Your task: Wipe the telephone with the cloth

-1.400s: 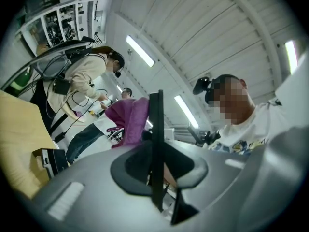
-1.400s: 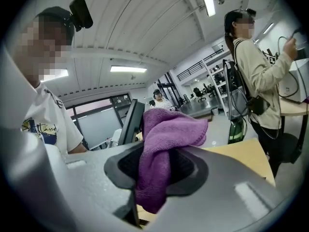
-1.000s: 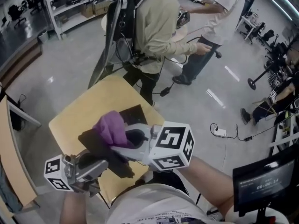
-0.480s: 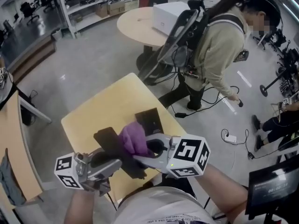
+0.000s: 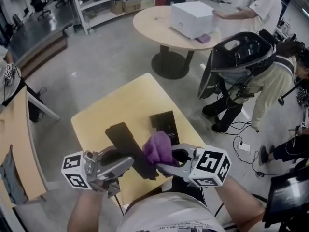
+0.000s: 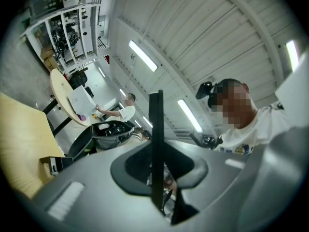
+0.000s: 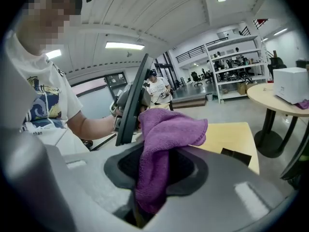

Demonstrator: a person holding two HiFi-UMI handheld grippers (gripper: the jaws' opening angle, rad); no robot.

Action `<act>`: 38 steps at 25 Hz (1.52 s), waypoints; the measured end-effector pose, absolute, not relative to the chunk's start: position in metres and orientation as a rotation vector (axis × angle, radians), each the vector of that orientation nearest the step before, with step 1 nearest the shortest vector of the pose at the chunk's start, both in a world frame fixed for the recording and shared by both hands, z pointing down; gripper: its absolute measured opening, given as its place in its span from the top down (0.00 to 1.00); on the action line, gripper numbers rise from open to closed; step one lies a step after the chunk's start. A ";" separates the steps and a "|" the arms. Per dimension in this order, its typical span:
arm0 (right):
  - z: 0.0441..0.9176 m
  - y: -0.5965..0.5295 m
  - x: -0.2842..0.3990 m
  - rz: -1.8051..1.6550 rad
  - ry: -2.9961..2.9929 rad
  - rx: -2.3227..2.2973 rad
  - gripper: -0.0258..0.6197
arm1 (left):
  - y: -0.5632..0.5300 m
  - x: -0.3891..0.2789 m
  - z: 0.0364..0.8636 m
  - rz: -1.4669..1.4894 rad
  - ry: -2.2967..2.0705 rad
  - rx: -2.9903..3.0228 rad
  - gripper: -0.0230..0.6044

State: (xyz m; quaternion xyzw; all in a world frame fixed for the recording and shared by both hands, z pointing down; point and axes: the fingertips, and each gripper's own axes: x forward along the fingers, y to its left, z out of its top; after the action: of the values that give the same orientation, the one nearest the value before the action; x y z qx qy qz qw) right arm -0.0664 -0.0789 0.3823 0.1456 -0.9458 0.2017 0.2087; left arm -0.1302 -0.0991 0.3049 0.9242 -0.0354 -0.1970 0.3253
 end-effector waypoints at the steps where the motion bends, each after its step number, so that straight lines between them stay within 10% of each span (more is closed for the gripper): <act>1: 0.381 -0.079 -0.062 0.560 -2.633 0.421 0.79 | -0.100 -0.130 0.306 -0.513 -0.098 2.419 0.83; 18: 0.275 -0.131 -0.046 0.460 -2.857 0.734 0.79 | -0.087 -0.090 0.348 -0.366 -0.086 2.374 0.83; 38: 0.359 -0.082 -0.032 0.617 -2.704 0.664 0.79 | -0.115 -0.088 0.359 -0.359 -0.153 2.337 0.83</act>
State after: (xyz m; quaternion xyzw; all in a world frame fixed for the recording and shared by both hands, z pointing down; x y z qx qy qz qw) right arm -0.0319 -0.0821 0.3588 0.2305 -0.9382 0.2140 0.1441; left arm -0.0882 -0.1147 0.3587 0.9137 -0.0600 -0.1403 0.3768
